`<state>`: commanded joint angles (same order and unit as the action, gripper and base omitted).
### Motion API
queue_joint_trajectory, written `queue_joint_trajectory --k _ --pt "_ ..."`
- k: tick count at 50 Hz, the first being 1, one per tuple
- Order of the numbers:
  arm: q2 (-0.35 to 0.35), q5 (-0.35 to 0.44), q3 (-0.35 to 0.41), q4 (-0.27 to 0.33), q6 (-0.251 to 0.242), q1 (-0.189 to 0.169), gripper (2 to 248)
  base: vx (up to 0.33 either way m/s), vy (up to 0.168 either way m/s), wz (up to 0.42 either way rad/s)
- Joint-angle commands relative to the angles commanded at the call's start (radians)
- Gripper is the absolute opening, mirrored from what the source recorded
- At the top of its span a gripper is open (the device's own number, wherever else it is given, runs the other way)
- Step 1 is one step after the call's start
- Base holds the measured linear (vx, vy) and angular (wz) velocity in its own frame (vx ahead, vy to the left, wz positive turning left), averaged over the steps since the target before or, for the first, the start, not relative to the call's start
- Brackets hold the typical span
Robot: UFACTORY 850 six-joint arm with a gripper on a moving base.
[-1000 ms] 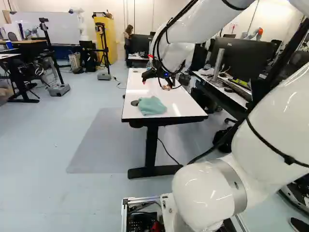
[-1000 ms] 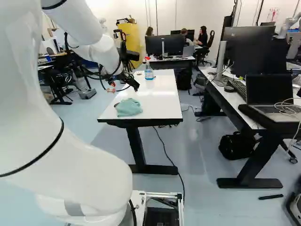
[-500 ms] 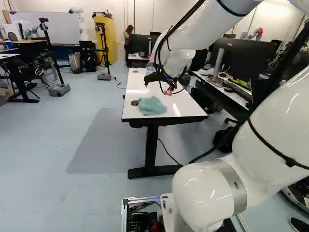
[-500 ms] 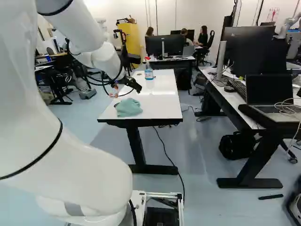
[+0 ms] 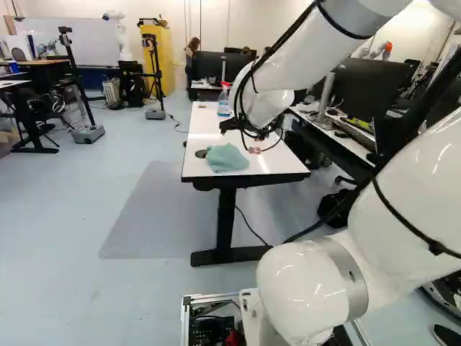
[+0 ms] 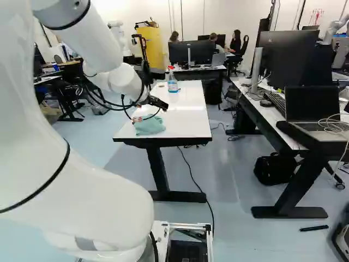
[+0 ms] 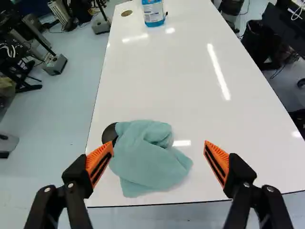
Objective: Clean the table with the green towel
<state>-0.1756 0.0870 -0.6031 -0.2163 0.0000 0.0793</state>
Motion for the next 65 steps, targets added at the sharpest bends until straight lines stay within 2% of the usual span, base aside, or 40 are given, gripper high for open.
queue_joint_trajectory --k 36,65 --pt "-0.048 0.367 0.241 0.101 0.000 -0.037 247 0.000 0.000 0.000" --pt "-0.079 0.600 0.394 0.165 0.000 -0.061 247 0.000 0.000 0.000"
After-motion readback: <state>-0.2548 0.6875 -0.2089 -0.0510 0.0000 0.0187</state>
